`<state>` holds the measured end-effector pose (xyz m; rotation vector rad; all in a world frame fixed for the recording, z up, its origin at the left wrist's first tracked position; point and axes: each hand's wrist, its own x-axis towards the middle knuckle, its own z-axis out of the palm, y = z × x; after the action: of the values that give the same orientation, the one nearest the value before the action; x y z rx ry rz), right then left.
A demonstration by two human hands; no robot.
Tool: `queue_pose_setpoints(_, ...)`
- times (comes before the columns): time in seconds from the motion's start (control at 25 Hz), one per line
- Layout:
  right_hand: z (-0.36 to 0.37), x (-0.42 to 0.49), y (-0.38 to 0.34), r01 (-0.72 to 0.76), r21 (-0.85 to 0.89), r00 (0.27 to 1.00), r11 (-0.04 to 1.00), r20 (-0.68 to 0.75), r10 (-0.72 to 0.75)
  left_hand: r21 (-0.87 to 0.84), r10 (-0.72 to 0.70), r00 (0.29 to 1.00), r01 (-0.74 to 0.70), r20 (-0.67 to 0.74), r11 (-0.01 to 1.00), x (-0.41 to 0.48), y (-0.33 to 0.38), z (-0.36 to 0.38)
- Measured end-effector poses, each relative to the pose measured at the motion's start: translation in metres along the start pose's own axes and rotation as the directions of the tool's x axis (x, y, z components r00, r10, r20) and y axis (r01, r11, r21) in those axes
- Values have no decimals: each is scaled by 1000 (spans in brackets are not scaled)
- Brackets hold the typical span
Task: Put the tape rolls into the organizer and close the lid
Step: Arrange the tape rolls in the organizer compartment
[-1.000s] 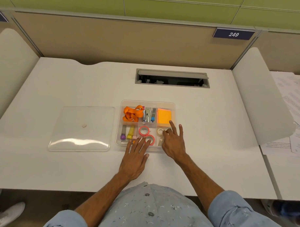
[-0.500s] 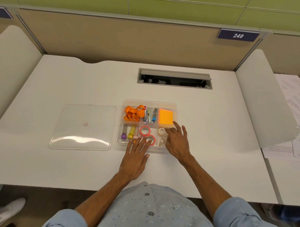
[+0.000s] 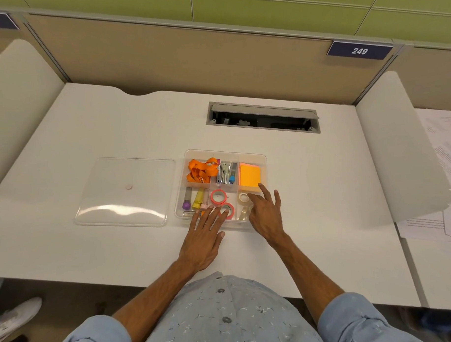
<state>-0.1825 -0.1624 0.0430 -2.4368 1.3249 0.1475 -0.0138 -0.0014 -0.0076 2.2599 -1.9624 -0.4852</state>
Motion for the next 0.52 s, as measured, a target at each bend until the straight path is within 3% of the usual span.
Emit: queue_pose_setpoints(0.52,-2,-5,12,13,169,989,986,-145,11,-5,-1,1000,1,2,1000,0,-1,1)
